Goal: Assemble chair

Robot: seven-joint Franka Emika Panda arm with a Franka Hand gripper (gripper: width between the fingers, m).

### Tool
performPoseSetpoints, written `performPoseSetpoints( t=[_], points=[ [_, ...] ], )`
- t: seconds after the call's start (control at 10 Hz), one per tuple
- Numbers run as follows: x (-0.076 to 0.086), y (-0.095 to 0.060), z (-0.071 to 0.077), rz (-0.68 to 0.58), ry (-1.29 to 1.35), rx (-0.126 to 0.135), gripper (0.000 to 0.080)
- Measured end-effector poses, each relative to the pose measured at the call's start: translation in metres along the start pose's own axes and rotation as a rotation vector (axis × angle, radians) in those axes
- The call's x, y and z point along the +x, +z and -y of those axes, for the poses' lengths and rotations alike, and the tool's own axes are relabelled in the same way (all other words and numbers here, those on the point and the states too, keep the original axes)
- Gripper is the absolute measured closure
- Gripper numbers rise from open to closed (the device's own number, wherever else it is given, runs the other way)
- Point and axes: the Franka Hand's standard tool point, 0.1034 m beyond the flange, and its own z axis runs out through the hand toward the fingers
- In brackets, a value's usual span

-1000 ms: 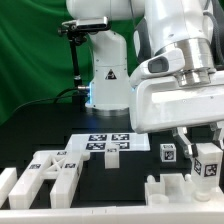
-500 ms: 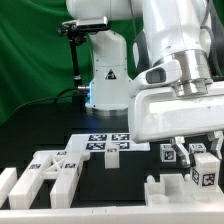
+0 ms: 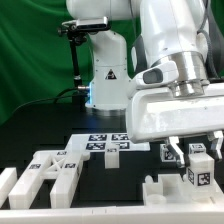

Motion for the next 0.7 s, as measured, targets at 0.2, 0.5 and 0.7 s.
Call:
performPoseSetpoints(
  t=[0.2,0.5,0.7],
  points=[
    [0.0000,0.0000,0.0000,0.000,0.000,0.000,0.0228],
    [0.0000,0.0000,0.0000,0.000,0.000,0.000,0.0151],
    [0.0000,0.0000,0.0000,0.000,0.000,0.000,0.0150]
  ],
)
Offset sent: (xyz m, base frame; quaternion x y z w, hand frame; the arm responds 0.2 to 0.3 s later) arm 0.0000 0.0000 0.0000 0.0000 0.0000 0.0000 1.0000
